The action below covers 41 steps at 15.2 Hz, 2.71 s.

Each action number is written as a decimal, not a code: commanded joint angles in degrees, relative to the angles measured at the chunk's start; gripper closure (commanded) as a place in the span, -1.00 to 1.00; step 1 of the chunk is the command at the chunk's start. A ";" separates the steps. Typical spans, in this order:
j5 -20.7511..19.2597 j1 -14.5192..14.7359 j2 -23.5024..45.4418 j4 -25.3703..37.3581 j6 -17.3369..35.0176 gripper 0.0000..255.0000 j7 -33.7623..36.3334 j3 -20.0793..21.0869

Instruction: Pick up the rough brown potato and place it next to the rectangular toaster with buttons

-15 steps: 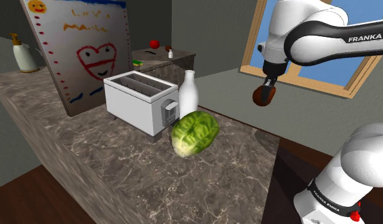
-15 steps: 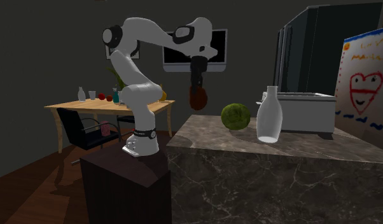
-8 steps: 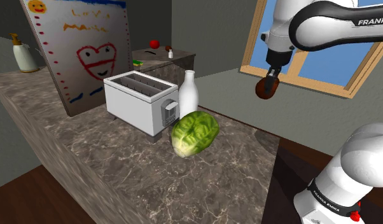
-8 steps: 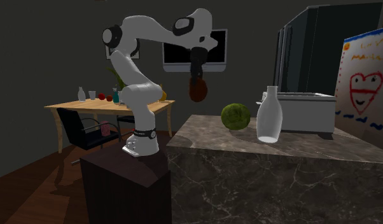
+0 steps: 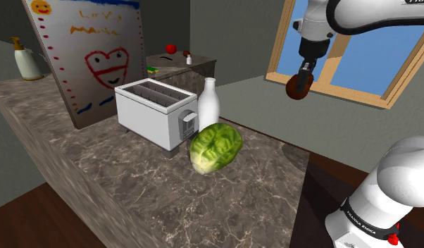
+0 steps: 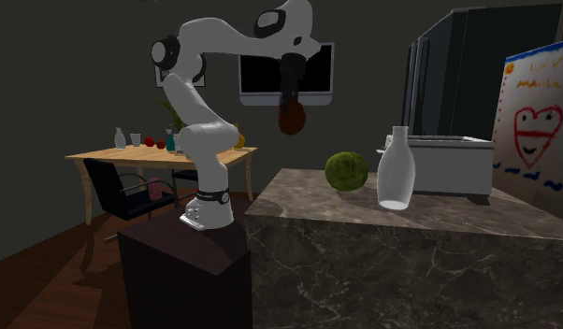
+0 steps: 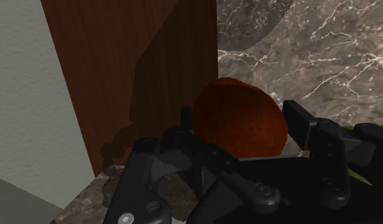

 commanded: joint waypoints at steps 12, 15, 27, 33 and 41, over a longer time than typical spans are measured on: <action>0.70 -0.31 18.89 18.05 -1.41 1.00 8.30 7.90; -0.24 -0.31 25.47 24.36 -2.16 1.00 11.39 10.49; -3.73 0.77 38.17 33.07 -0.81 1.00 18.27 14.61; -3.85 0.72 38.06 28.41 3.60 1.00 19.46 14.52; -4.45 0.67 38.67 23.00 9.29 1.00 21.28 14.50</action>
